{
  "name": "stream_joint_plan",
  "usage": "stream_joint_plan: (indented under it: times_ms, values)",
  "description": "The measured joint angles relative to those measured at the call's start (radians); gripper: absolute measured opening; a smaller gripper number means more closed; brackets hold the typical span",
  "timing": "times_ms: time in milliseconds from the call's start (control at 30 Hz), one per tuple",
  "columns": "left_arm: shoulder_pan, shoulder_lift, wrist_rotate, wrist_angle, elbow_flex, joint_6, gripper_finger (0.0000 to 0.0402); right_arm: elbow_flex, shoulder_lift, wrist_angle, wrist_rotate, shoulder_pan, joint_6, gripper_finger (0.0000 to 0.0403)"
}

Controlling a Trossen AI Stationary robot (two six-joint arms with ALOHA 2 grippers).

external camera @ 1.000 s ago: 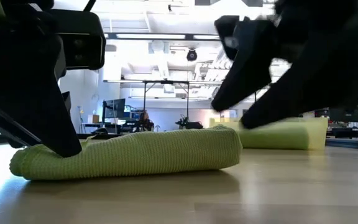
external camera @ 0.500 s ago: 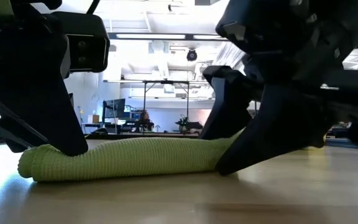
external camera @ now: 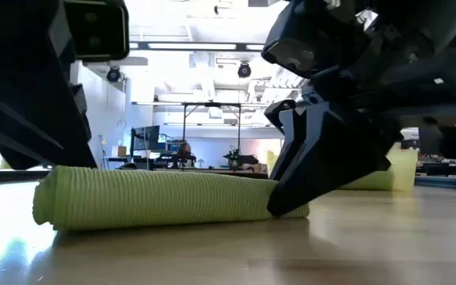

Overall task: Roll microfiber towels into tight, uniform cylinder then place into a basket
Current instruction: Roll the green microfiber towel

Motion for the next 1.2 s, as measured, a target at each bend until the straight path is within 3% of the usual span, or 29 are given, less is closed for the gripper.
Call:
stream_joint_plan:
  times_ms: [167,400,533,667,1000,1200]
  values:
    - [-0.032,-0.051,-0.017,-0.041,0.001,0.118,0.0113,-0.001,0.000,-0.005,-0.079,-0.026,0.069,0.0009]
    - [-0.105,-0.056,-0.195,-0.013,0.003,0.421,0.0113,-0.002,0.000,-0.005,-0.303,-0.109,0.293,0.0005]
    - [-0.127,-0.032,-0.270,-0.013,0.005,0.442,0.0115,-0.004,0.001,-0.010,-0.463,-0.159,0.469,0.0005]
    - [-0.126,-0.005,-0.278,-0.013,0.021,0.503,0.0132,-0.005,0.004,-0.013,-0.579,-0.201,0.582,0.0005]
    - [-0.109,0.093,-0.346,-0.014,0.069,0.779,0.0174,-0.005,0.004,-0.011,-0.598,-0.213,0.596,0.0006]
    - [-0.080,0.139,-0.378,-0.051,0.068,0.750,0.0175,-0.006,0.004,-0.009,-0.593,-0.213,0.595,0.0006]
